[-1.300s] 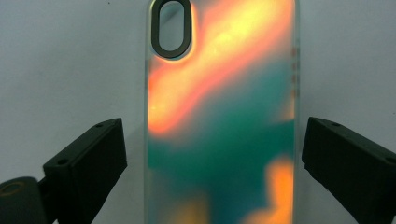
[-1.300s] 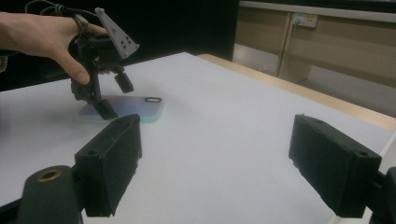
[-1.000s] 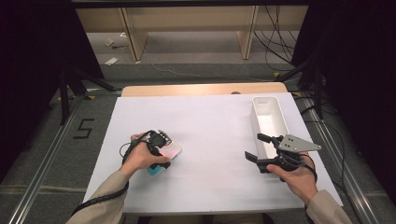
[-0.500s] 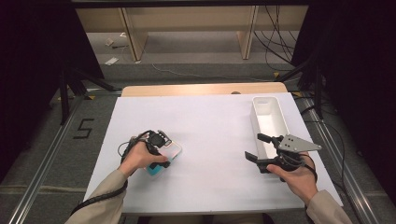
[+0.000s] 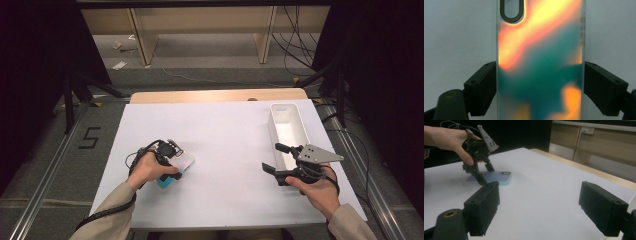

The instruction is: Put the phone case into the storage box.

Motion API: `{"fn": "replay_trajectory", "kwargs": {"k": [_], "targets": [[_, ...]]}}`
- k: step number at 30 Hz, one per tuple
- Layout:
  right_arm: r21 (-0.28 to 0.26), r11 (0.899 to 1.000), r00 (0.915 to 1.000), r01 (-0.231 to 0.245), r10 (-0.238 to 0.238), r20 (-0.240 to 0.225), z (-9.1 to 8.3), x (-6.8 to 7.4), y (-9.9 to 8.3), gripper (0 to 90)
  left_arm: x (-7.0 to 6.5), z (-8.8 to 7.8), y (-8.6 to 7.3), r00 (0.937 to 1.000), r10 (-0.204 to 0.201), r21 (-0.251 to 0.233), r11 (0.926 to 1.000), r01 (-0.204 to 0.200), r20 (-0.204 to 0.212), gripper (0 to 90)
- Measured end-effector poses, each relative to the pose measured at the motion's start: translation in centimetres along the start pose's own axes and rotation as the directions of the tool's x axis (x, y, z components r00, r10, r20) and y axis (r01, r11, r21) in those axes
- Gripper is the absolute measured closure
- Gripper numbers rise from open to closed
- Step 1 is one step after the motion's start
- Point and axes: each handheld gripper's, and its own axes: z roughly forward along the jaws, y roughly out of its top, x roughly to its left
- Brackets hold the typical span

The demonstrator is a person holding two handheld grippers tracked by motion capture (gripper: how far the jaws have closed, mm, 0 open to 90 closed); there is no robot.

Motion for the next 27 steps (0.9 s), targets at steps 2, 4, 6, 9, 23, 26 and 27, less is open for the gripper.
{"fn": "replay_trajectory", "kwargs": {"k": [2, 4, 6, 9, 23, 26, 27], "targets": [[0.0, 1.0, 1.0, 0.0, 0.0, 0.002, 0.0, -0.01, -0.02, 17.5, -0.01, 0.0, 0.0, 1.0, -0.001, -0.001, 1.0, 0.001, -0.001, 16.8], [0.0, 1.0, 1.0, 0.0, 0.0, 0.003, -0.01, -0.01, -0.02, 17.4, -0.05, -0.01, -0.05, 1.0, -0.005, -0.003, 1.0, 0.005, -0.002, 16.9], [-0.001, 1.0, 1.0, 0.0, 0.0, 0.003, -0.01, -0.01, 0.0, 17.4, -0.04, -0.04, -0.09, 1.0, -0.003, -0.004, 1.0, 0.003, -0.003, 16.9], [0.001, 1.0, 1.0, -0.001, 0.001, 0.002, 0.03, -0.01, -0.03, 17.4, -0.04, -0.04, -0.17, 1.0, 0.0, -0.011, 0.9999, 0.0, -0.003, 17.0], [-0.002, 1.0, 1.0, -0.002, 0.002, 0.004, 0.04, -0.04, -0.01, 17.1, -0.12, -0.18, -0.29, 1.0, 0.0, -0.02, 0.9998, 0.0, -0.006, 17.1], [-0.001, 1.0, 1.0, -0.002, 0.002, 0.004, 0.05, -0.02, -0.02, 16.8, -0.16, -0.48, -0.25, 0.9999, 0.006, -0.038, 0.9993, -0.006, -0.01, 17.1], [-0.004, 1.0, 1.0, -0.002, 0.002, 0.006, 0.06, -0.03, 0.0, 16.7, -0.2, -0.6, -0.23, 0.9999, 0.006, -0.046, 0.9989, -0.006, -0.011, 17.1]]}}
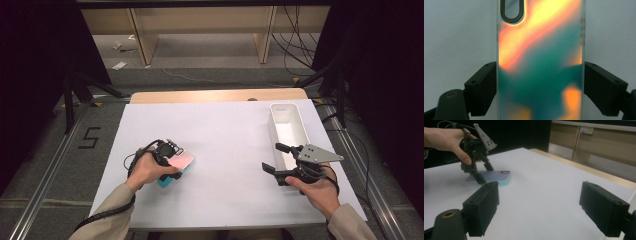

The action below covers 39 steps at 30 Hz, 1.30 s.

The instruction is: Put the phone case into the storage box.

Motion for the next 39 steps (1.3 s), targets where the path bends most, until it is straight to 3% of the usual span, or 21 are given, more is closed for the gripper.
{"fn": "replay_trajectory", "kwargs": {"k": [6, 18, 25, 39], "targets": [[-0.002, 1.0, 1.0, -0.004, 0.004, 0.004, 0.0, -0.1, 0.0, 16.5, -0.2, -0.8, 0.1, 1.0, -0.005, -0.057, 0.9983, 0.004, -0.006, 17.1], [-0.004, 1.0, 0.9999, -0.009, 0.009, 0.011, 0.0, -0.1, 0.0, 16.3, -0.5, -1.6, 0.3, 0.9998, 0.006, -0.126, 0.9919, -0.008, -0.02, 17.1], [-0.004, 1.0, 0.9997, -0.016, 0.016, 0.019, 0.1, 0.0, 0.0, 16.0, -0.6, -2.2, 0.3, 0.9997, 0.002, -0.184, 0.9828, -0.006, -0.023, 17.1], [0.002, 1.0, 0.9994, -0.023, 0.023, 0.027, 0.4, 0.1, 0.1, 15.9, -0.7, -2.6, 0.3, 0.9997, 0.012, -0.251, 0.9678, -0.016, -0.02, 17.0]]}}
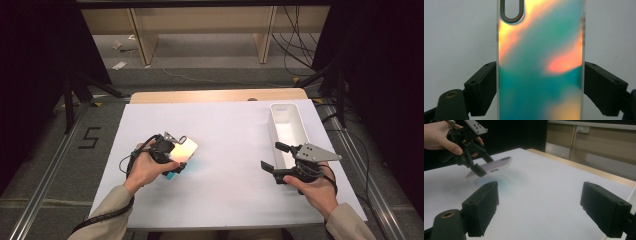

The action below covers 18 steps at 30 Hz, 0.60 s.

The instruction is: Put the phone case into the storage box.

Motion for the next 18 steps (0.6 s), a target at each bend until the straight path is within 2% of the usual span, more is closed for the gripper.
{"fn": "replay_trajectory", "kwargs": {"k": [18], "targets": [[-0.015, 1.0, 0.9997, -0.014, 0.014, 0.019, 0.26, 0.0, 0.28, 15.4, -0.64, -0.45, 0.17, 1.0, 0.003, -0.101, 0.9949, -0.002, 0.005, 17.0]]}}
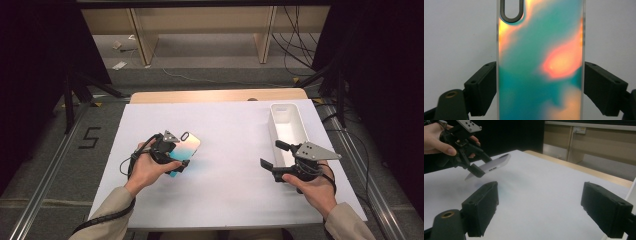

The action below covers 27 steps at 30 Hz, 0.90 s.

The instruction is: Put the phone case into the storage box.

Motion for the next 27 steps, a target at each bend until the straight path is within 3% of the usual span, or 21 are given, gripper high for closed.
{"fn": "replay_trajectory", "kwargs": {"k": [12, 27], "targets": [[-0.013, 1.0, 0.9997, -0.014, 0.015, 0.017, 0.2, -0.2, 0.3, 15.5, -0.2, 0.0, 0.0, 1.0, 0.004, -0.018, 0.9998, -0.004, -0.008, 17.0], [-0.012, 0.999, 0.9992, -0.035, 0.036, 0.016, 1.9, -0.1, 0.8, 15.7, -0.5, 0.1, 0.0, 0.9999, -0.002, -0.061, 0.9981, 0.002, -0.012, 17.0]]}}
